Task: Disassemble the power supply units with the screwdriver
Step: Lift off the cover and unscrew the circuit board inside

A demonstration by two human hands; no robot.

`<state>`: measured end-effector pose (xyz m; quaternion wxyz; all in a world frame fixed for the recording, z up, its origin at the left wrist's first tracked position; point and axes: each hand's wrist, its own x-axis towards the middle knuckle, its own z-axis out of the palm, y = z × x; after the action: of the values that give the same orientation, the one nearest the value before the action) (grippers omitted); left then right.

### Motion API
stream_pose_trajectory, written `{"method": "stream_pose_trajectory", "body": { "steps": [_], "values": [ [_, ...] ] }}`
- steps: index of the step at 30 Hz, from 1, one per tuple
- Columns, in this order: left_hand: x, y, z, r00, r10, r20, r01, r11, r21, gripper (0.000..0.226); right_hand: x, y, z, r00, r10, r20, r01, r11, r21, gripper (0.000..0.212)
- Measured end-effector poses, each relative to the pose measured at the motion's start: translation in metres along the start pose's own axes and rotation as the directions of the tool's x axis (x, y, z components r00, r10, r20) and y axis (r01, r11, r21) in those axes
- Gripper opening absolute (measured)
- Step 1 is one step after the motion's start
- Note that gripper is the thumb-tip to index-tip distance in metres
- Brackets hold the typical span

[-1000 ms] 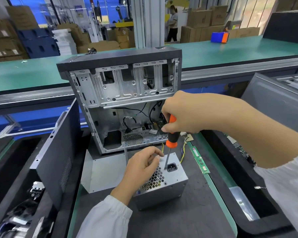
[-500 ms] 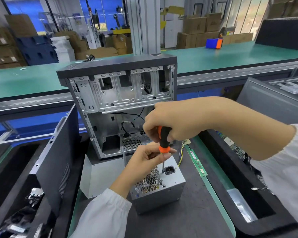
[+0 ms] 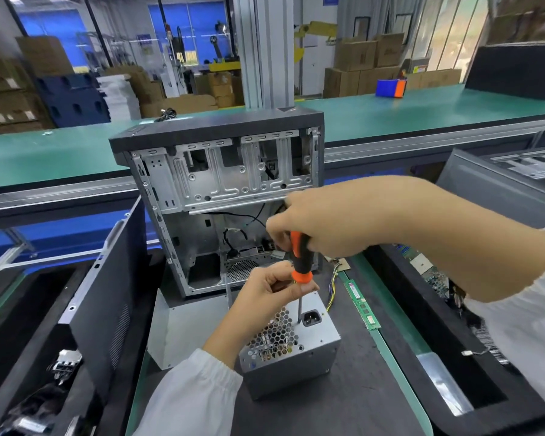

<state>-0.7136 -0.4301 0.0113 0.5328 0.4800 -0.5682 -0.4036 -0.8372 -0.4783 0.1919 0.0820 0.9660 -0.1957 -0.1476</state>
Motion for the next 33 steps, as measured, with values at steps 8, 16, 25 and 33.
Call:
{"method": "stream_pose_trajectory", "body": {
  "steps": [8, 16, 25, 33],
  "values": [
    [-0.002, 0.004, 0.000, 0.999, 0.017, 0.031, -0.018, 1.000, 0.025, 0.006, 0.006, -0.007, 0.006, 0.969, 0.231, -0.084, -0.231, 0.973, 0.008, 0.062],
    [0.000, 0.003, 0.002, 1.000, -0.003, 0.031, 0.003, 1.000, -0.013, 0.010, -0.007, 0.005, -0.004, 0.996, 0.075, 0.053, -0.078, 0.995, 0.065, 0.059],
    [0.000, 0.002, -0.001, 1.000, -0.006, 0.026, 0.006, 1.000, 0.000, 0.010, -0.005, 0.008, -0.001, 0.998, -0.021, 0.054, 0.016, 0.996, 0.084, 0.033],
    [0.001, -0.001, -0.004, 1.000, -0.018, 0.013, 0.018, 0.999, 0.033, 0.004, 0.007, 0.001, 0.003, 0.979, 0.173, -0.105, -0.183, 0.979, -0.094, 0.050]
  ]
}}
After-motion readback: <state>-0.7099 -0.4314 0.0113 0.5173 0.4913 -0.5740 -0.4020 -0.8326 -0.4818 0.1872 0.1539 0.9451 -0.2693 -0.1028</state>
